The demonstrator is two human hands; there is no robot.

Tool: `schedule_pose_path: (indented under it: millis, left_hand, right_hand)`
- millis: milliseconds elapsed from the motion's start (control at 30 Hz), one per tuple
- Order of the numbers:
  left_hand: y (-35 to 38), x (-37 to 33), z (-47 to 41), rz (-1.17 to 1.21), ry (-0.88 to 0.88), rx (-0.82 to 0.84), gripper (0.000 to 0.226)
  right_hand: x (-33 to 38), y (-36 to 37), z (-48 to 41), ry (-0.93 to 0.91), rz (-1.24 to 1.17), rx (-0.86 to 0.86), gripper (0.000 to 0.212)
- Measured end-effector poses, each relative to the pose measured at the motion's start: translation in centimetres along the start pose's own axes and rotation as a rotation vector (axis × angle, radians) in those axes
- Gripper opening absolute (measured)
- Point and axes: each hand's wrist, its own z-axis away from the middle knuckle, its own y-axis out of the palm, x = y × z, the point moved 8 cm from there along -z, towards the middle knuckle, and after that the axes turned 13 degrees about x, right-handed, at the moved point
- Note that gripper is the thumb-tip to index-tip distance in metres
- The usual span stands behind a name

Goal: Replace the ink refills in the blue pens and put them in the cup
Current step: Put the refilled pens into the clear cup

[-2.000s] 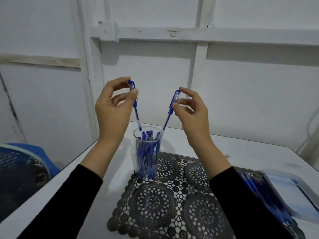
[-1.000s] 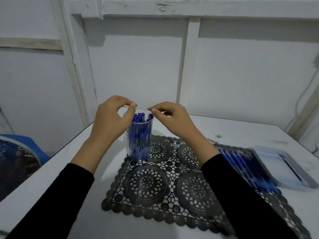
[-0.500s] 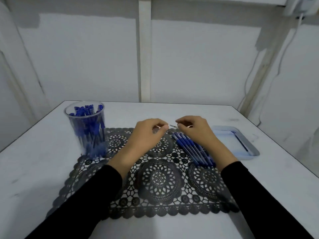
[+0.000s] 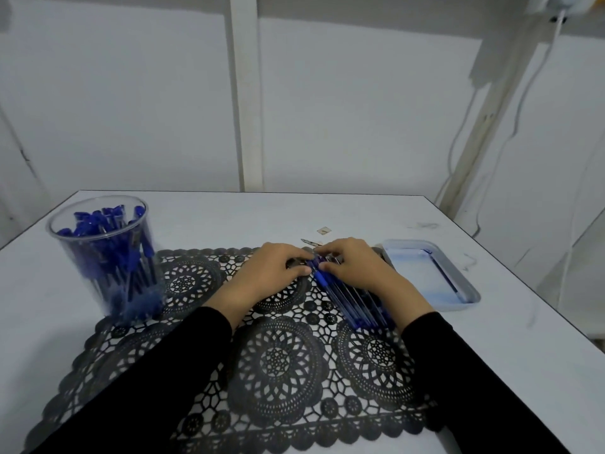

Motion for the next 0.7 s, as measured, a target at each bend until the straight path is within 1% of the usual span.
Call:
schedule_pose_path:
  millis: [167, 333, 433, 600, 700]
  left_hand:
    - [-0.6, 0.1, -0.4, 0.010, 0.049, -0.017, 0.019]
    - [-0.6, 0.6, -0.3, -0.021, 0.066, 0.049, 0.024]
    - [-0.7, 0.3, 0.0, -0.035, 0.079, 0.073, 0.022]
    - [-1.3, 0.8, 0.5, 0.038, 0.040, 0.086, 0.019]
    - [-1.6, 1.4, 0.8, 0.195, 0.000, 0.083, 0.017]
  right_hand:
    - [-0.4, 0.6, -0.7, -0.048, -0.017, 0.063, 0.038]
    - [-0.7, 0.8, -1.3, -0.074, -0.022, 0.101, 0.032]
    - [-0.7, 0.9, -1.7, -0.077, -0.034, 0.120, 0.032]
    - [-0.6, 1.2, -2.2, -0.093, -0.030, 0.121, 0.027]
    - [-0.5, 1.2, -2.2, -0.107, -0.067, 0.095, 0.024]
